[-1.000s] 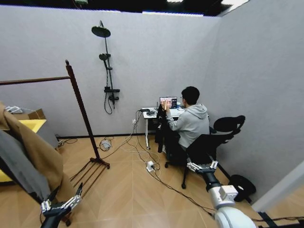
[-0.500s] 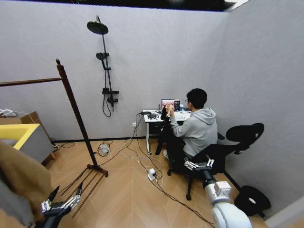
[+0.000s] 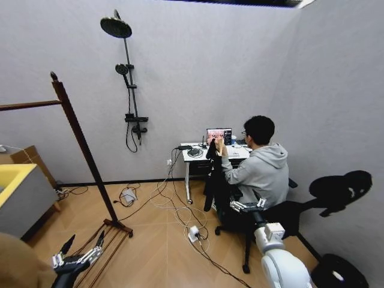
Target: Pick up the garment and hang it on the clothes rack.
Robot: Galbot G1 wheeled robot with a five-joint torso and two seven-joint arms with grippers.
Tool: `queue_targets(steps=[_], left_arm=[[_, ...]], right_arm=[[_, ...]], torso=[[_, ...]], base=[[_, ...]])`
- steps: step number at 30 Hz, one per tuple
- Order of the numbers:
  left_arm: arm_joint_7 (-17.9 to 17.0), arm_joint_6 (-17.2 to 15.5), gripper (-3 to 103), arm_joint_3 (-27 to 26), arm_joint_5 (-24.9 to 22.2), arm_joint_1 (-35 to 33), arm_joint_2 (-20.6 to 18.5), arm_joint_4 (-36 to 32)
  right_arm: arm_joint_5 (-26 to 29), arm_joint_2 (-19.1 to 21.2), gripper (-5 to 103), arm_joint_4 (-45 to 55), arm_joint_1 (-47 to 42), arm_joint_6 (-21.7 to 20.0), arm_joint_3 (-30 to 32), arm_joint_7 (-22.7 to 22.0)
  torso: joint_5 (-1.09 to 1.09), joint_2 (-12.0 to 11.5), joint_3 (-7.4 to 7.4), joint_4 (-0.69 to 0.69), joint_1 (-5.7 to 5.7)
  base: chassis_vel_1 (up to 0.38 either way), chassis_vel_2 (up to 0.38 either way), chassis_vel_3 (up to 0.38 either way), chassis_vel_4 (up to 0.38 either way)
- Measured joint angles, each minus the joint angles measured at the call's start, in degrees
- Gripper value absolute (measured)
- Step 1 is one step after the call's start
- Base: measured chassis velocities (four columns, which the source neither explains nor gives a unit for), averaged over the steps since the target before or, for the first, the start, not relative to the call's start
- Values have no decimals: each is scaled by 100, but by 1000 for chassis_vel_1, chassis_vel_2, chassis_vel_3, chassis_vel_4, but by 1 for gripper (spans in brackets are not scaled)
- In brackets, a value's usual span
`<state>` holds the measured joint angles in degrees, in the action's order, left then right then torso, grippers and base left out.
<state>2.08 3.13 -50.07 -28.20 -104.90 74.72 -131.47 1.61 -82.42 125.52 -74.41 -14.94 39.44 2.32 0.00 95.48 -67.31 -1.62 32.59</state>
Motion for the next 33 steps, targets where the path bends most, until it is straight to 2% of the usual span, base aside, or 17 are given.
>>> queue_targets(steps=[23,29,33], left_arm=[[0,0,100,0,0,0,0,0],[0,0,100,0,0,0,0,0],[-1,0,100,0,0,2,0,0]], right_arm=[[40,79,100,-129,135,-112,53,-17],[112,151,100,-291,350,-48,152,-267],[215,329,100,-560,818,-58,281,-473]], torso=[[1,0,0,0,0],[2,-1,-1,0,1],[-1,-3,-2,-1,7]], base=[[-221,223,223,-224],[-209,209,214,-233],[-120,118,26,-100]])
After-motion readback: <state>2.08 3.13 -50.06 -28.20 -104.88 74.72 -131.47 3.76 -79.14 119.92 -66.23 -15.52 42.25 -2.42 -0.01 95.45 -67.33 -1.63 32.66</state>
